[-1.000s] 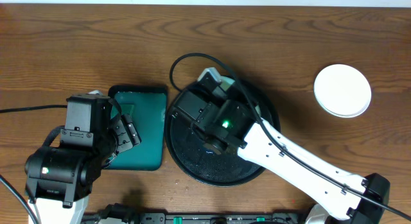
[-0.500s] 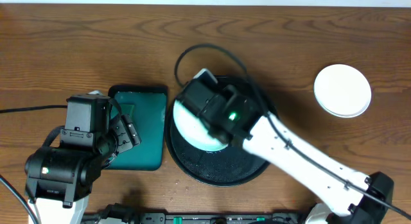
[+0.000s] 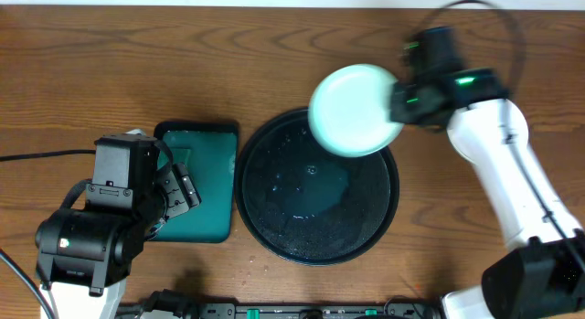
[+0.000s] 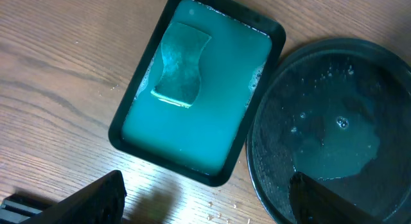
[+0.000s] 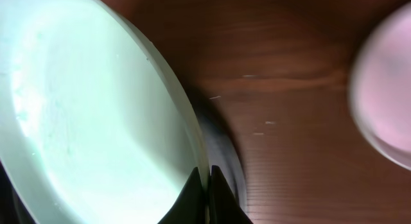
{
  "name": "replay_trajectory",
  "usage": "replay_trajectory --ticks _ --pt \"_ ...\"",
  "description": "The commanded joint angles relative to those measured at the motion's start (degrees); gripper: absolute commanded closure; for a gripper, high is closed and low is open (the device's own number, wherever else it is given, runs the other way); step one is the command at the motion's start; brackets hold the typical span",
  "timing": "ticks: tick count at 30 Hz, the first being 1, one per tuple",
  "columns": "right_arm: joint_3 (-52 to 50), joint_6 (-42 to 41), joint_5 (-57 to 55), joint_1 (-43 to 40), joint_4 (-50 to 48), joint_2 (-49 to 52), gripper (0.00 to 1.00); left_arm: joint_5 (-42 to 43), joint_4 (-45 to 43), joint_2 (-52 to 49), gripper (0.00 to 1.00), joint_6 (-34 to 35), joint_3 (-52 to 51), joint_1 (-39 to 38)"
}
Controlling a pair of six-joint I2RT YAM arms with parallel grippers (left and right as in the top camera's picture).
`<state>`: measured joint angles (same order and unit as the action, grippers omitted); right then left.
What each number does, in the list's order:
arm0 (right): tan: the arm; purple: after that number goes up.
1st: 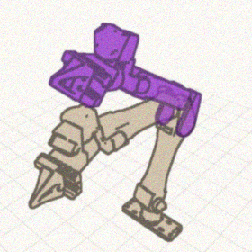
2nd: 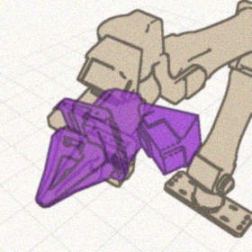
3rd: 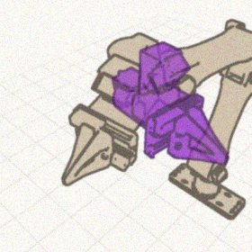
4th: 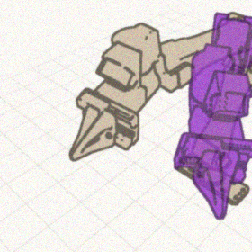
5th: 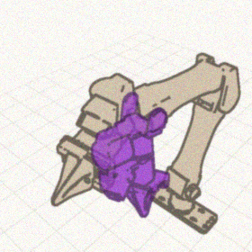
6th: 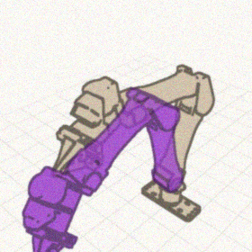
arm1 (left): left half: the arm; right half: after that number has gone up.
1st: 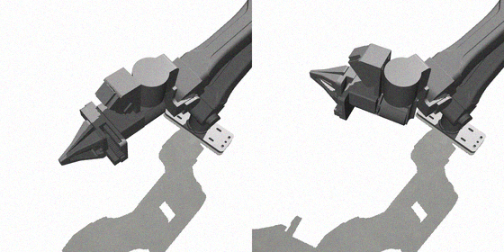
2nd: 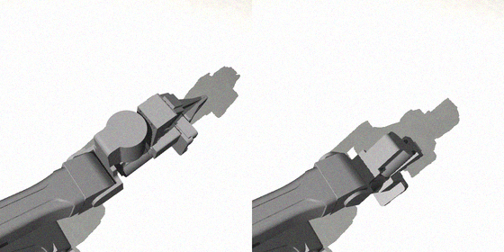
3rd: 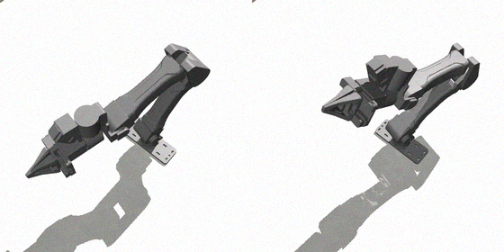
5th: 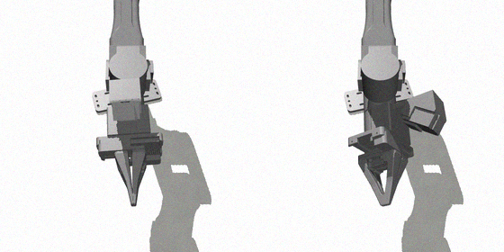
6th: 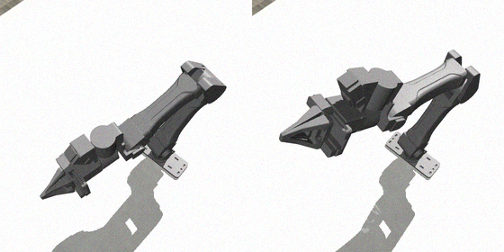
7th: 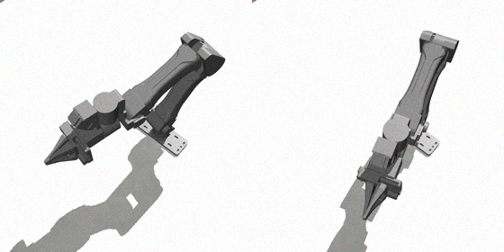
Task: Clean dirty plates on tray and stack at the side
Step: 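Carry the pale green plate right and lower it onto the plate stack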
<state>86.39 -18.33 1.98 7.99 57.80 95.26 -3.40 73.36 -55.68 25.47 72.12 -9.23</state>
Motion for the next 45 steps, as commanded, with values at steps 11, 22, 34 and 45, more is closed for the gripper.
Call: replay_trajectory --ticks 11,22,34,45 --pt "-7.96 -1.68 5.51 -36.3 -1.27 -0.55 0.99 -1.14 0.11 -0.07 0.18 0.09 0.22 -0.22" --pt "-21.24 -7.78 5.55 -43.69 -16.44 1.03 0.99 -1.16 0.09 -0.07 0.18 0.09 0.22 -0.22" --pt "-21.0 -10.78 13.94 -43.89 -24.98 13.0 0.99 -1.16 -0.35 -1.29 0.18 0.07 0.22 -0.22" --pt "-15.5 -7.67 22.01 -42.58 -21.84 13.92 0.76 -1.16 -0.35 -6.19 0.18 0.07 0.22 -0.22"
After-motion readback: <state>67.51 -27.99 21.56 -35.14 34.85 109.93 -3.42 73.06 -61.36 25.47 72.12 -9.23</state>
